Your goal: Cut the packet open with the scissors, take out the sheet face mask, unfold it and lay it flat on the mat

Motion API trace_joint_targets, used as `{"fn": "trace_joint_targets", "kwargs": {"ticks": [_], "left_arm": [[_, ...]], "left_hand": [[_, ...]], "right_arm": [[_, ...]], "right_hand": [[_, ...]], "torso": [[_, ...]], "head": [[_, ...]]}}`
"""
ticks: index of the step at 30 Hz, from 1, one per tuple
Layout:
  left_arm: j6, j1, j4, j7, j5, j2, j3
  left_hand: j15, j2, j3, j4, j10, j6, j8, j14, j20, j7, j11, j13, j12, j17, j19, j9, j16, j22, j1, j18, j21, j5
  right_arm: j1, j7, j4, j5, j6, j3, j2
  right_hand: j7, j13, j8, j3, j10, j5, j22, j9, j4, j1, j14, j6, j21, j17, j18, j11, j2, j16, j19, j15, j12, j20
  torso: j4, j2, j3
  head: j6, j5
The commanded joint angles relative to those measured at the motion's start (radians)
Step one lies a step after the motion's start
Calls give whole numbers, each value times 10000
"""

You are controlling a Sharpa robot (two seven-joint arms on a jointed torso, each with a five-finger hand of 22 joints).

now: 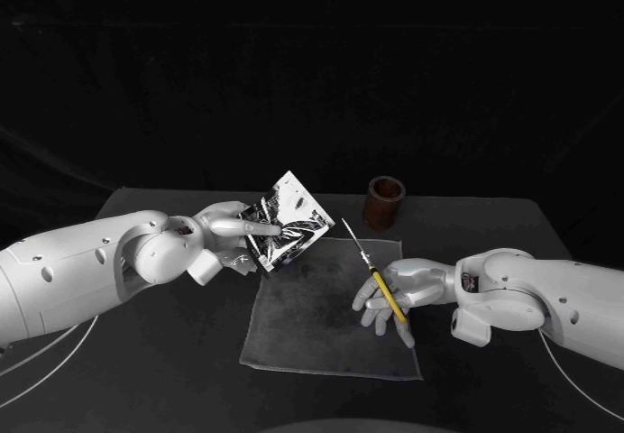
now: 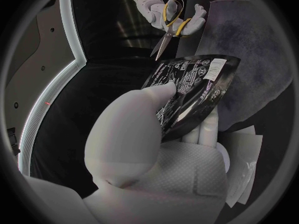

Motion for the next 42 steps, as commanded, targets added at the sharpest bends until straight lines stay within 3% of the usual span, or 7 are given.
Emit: {"fn": "trace_joint_targets", "kwargs": {"ticks": [1,8,20,26,28,34,42], "left_arm": [[291,175,-78,-26,-48,21,11],[608,554,-296,-252,-369,113,9],[1693,1104,-710,-1115,-1079,382,2],[2026,1170,-781,-1249,-1177,485,0],[2206,1180,-787,-1245,-1183,516,0],[2666,1189,-754,-1196,-1204,537,-1],[2594,1191,-748,-963,-1208,532,-1]], "left_hand": [[-27,117,42,-19,150,-53,67,170,-37,-35,-31,22,32,60,188,922,27,40,-162,209,119,62],[-247,209,32,-93,159,-264,235,877,-288,-85,-111,52,48,445,795,1289,436,229,-293,215,543,64],[-435,242,48,-89,572,-363,395,1269,-480,-208,-273,203,248,1040,1145,1669,879,430,-414,199,919,63],[-460,231,51,-78,634,-365,420,1281,-509,-232,-299,241,280,1183,1170,1746,969,470,-439,191,984,62],[-464,226,50,-78,644,-363,425,1280,-514,-236,-304,248,285,1210,1172,1761,984,477,-442,190,995,62],[-472,208,30,-74,661,-355,439,1274,-523,-247,-313,263,292,1277,1176,1800,1021,495,-457,186,1022,62],[-474,205,20,-68,667,-352,443,1270,-525,-250,-316,269,293,1302,1177,1815,1033,502,-466,184,1031,62]], "right_arm": [[-3,-29,174,92,120,-26,-117],[-45,-87,436,94,55,-119,-305],[-95,42,758,156,-207,-174,-322],[-98,180,743,296,-353,-177,-218],[-97,224,703,383,-354,-177,-161],[-95,284,618,560,-256,-177,-84],[-96,134,463,781,109,-186,-23]], "right_hand": [[558,-16,70,54,146,-36,-17,10,-11,56,87,110,-69,-17,1546,89,-20,48,93,21,73,-2],[557,-34,94,52,153,-36,-28,8,-11,61,98,155,-74,-42,1543,92,-47,45,101,22,90,-3],[581,-144,59,48,31,-35,-84,-55,0,14,-168,73,-119,-228,1528,122,-98,-68,83,81,86,31],[588,-333,-56,52,-271,-35,-152,-165,3,-4,-550,-282,-150,-543,1529,175,-142,-52,72,156,21,104],[567,-440,-76,18,-527,-32,-177,-196,15,-45,-688,-450,-152,-678,1524,240,-291,-53,66,209,-67,145],[400,-600,-32,91,-919,-28,-221,-222,26,-52,-1077,-927,-128,-1009,1524,371,-471,-54,40,335,-131,257],[364,-630,61,91,-1087,-25,-245,-201,38,-82,-1208,-1213,-114,-1177,1527,422,-600,-45,2,383,-138,305]], "torso": [[1,-5,1],[-9,-15,-2],[14,14,20],[-6,11,5],[-1,12,8],[3,13,2],[3,6,-7]], "head": [[20,-1],[45,0],[43,30],[38,28],[34,29],[24,-18],[53,-46]]}}
